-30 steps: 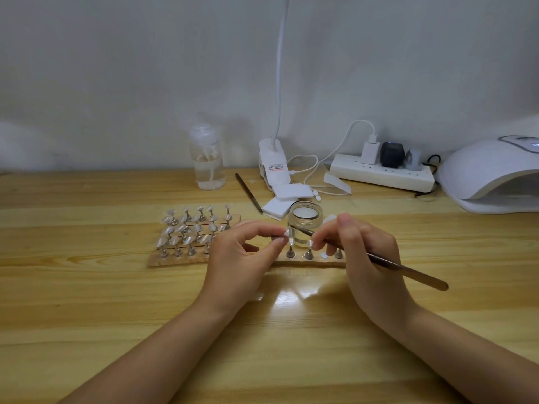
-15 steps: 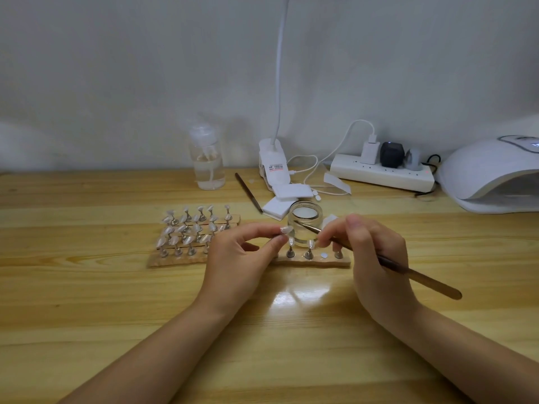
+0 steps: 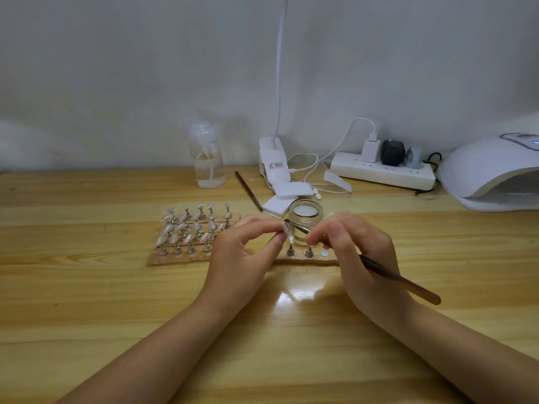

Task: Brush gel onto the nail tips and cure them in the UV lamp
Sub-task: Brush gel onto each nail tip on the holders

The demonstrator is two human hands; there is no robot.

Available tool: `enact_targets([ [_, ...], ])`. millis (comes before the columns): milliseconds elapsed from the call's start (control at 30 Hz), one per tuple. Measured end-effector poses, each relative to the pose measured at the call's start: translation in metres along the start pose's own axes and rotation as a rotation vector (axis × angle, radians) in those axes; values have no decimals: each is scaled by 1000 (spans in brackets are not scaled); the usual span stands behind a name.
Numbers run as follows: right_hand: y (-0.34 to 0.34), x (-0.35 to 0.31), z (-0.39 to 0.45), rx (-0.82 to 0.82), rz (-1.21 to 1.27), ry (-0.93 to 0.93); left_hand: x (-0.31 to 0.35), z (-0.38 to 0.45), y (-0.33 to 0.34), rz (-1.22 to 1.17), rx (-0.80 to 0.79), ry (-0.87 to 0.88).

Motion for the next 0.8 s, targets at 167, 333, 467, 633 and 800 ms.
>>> enact_targets([
  [167, 0, -1, -1, -9, 70, 15, -3, 0, 2, -10, -11, -28],
  [333, -7, -3, -1, 39, 102, 12, 0, 0, 1, -3, -15, -36],
  [467, -6, -1, 0, 38, 35, 10, -1, -1, 1, -23, -14, -66],
  [633, -2, 3, 0, 18, 19, 33, -3, -1, 2, -23, -13, -90],
  [800, -11, 2, -1, 87, 120, 62, -2, -2, 1, -11, -12, -80],
])
Point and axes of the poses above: each hand's wrist, its own z-axis towards the middle knuckle, its own y-axis out of the palm, x = y × z, the point moved 10 cm from there along z, towards the middle knuckle, and after that the axes turned 9 degrees about x, right-handed, at the moved point
